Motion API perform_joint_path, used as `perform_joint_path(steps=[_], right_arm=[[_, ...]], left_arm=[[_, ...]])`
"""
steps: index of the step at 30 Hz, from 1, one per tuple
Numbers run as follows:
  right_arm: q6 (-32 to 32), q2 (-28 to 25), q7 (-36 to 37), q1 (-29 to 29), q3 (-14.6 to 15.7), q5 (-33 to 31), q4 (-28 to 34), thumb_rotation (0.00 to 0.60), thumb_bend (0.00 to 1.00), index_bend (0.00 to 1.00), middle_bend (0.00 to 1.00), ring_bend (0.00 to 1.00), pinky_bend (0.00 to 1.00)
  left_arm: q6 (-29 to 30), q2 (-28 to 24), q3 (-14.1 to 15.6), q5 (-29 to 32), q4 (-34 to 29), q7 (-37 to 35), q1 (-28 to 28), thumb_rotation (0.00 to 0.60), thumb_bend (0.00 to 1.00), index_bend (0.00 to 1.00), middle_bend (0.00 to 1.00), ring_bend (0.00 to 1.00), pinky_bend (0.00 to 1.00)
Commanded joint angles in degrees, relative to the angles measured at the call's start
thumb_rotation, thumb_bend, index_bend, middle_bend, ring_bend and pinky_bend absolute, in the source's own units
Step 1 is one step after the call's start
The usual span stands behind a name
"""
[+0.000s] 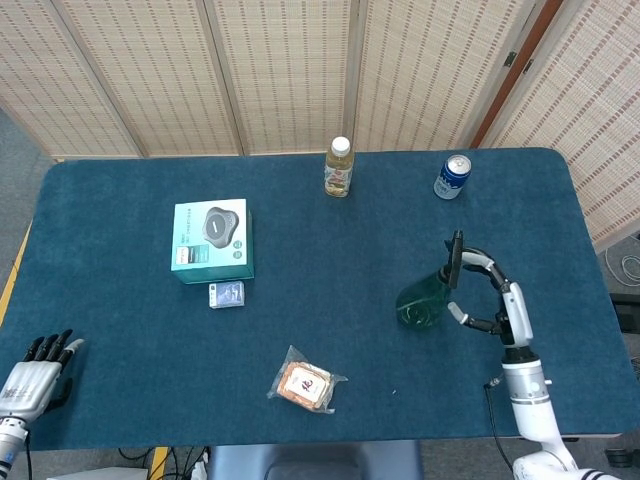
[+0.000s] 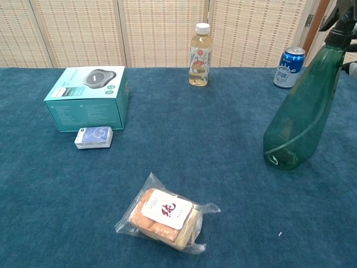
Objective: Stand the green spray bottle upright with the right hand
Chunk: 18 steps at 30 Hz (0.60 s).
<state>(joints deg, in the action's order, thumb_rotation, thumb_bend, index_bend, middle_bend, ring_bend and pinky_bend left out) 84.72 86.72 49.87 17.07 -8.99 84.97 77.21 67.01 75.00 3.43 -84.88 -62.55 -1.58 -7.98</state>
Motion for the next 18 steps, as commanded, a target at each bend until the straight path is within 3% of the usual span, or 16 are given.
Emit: perform_joint_path(steps=[1, 11, 18], right_arm=[[-1.7, -7.8, -11.9, -2.7, 1.4, -2.8, 8.4, 0.6, 0.13, 0.28, 0.21, 0.17, 0.27], [-7.4, -22.1, -44.4, -5.9, 7.8, -7.6, 19.9, 0.6, 0.21, 0.28, 0.21, 0.16, 0.27], [-10.5, -27.2, -58.9, -6.4, 10.1, -11.7, 24.4, 0.6, 0.22, 0.28, 0.22, 0.16, 0.27]], left_arm=[[1.3, -2.1, -1.0, -0.2, -2.9, 0.8, -0.8, 0.6, 0.53, 0.11, 0.0, 0.0, 0.0], [1.3, -9.2, -3.6, 1.5, -11.9, -3.5, -2.7, 0.6, 0.53, 0.11, 0.0, 0.0, 0.0], [-0.2, -9.6, -4.8, 2.7, -11.2, -7.5, -4.3, 0.6, 0.53, 0.11, 0.0, 0.0, 0.0]])
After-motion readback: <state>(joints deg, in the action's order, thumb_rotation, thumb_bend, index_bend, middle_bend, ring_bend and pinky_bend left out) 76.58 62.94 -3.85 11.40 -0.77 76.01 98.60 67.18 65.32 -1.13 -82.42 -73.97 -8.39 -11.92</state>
